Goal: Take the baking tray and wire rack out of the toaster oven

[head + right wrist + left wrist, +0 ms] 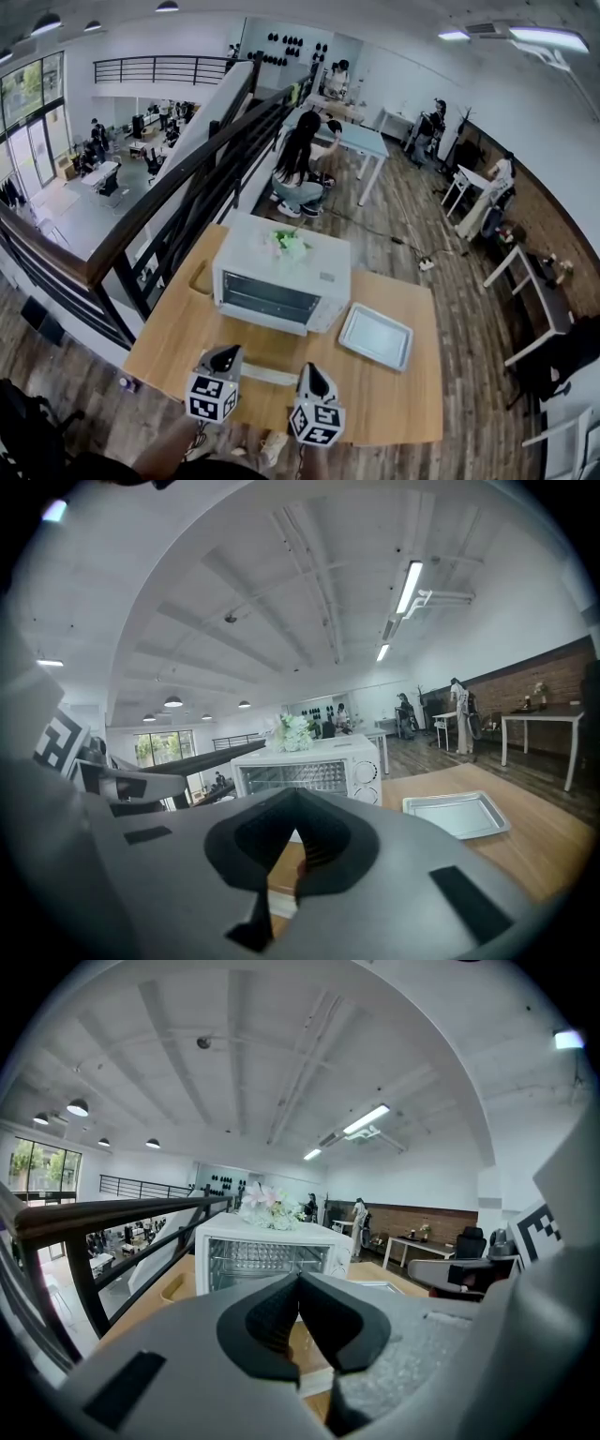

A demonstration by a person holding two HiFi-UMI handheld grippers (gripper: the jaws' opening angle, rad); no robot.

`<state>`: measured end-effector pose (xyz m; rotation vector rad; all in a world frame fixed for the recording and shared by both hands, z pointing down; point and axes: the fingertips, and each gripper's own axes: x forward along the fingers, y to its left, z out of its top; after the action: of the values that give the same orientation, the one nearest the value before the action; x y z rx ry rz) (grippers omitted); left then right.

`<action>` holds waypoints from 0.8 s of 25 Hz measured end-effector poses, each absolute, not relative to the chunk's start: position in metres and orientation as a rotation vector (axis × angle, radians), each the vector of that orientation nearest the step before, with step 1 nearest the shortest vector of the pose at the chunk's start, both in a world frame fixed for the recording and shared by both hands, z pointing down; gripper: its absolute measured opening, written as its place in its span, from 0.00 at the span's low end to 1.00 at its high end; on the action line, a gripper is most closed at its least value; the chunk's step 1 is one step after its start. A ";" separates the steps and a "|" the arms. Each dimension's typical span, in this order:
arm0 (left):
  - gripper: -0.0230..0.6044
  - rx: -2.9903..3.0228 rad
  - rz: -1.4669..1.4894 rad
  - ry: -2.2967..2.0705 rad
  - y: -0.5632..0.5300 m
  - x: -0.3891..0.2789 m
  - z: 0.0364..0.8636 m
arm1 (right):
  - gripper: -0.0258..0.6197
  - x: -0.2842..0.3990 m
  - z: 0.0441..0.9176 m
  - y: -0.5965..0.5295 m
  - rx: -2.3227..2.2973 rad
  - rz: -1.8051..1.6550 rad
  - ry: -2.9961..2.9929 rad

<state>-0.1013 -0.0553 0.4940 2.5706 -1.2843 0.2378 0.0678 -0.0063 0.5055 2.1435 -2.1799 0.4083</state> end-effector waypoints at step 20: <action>0.04 2.553 0.208 -1.278 -0.057 -0.106 0.489 | 0.04 0.059 0.496 -0.012 2.133 0.397 -2.204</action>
<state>-0.1057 -0.0568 0.4890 2.5531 -1.2778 0.2077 0.0592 -0.0115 0.4957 2.1334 -2.2036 0.3966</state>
